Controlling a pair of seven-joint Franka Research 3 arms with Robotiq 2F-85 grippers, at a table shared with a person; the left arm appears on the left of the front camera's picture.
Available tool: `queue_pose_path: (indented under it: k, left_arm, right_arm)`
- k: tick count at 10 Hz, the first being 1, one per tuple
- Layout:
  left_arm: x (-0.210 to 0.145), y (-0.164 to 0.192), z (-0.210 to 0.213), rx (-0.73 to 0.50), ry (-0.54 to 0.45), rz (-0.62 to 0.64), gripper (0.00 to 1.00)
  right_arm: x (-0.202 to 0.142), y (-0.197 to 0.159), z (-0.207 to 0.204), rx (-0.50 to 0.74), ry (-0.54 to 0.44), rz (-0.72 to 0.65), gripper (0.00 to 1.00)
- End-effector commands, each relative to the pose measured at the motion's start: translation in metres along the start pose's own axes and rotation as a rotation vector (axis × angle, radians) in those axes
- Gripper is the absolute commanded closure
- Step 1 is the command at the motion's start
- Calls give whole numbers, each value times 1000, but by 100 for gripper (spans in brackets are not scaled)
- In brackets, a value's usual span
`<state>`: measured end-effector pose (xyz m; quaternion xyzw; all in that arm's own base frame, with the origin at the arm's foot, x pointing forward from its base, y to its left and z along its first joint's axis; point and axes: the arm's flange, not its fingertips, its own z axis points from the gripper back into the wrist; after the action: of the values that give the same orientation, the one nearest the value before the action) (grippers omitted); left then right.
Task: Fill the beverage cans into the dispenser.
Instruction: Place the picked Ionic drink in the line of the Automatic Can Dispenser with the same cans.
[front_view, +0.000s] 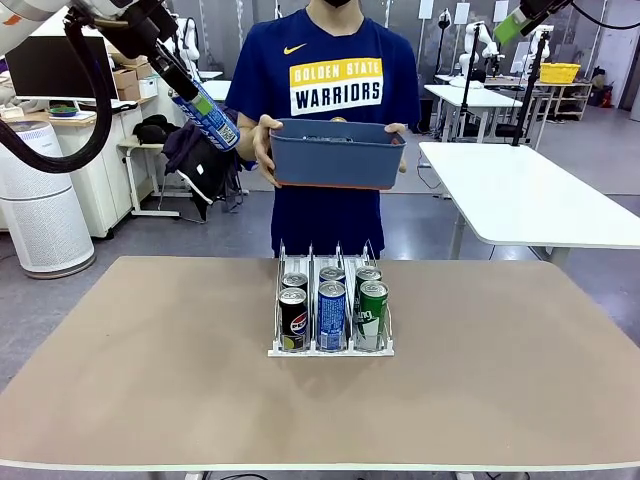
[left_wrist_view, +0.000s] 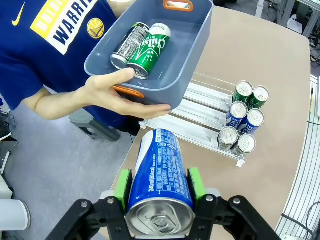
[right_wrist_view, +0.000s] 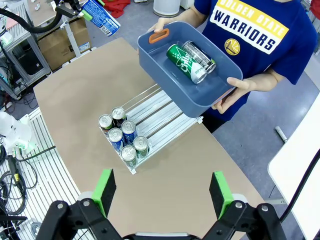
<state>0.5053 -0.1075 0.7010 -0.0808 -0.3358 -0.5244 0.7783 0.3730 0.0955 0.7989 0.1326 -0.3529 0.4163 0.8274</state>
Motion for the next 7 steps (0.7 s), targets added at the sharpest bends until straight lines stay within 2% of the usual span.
queue_pose_path:
  k: [1, 2, 3, 5, 7]
  left_arm:
    - [0, 1, 2, 8, -6, 0, 61]
    - [0, 1, 2, 8, -6, 0, 61]
    - [0, 0, 0, 0, 0, 0, 43]
    - [7, -15, -9, -25, 66, 76, 43]
    - [18, -59, -25, -2, 165, 160, 43]
  right_arm:
    - [0, 0, -1, 1, 1, -1, 0]
    - [0, 0, -1, 1, 1, -1, 0]
    - [0, 0, -1, 1, 1, -1, 0]
    - [0, 0, -1, 1, 1, -1, 0]
    - [0, 0, -1, 1, 1, -1, 0]
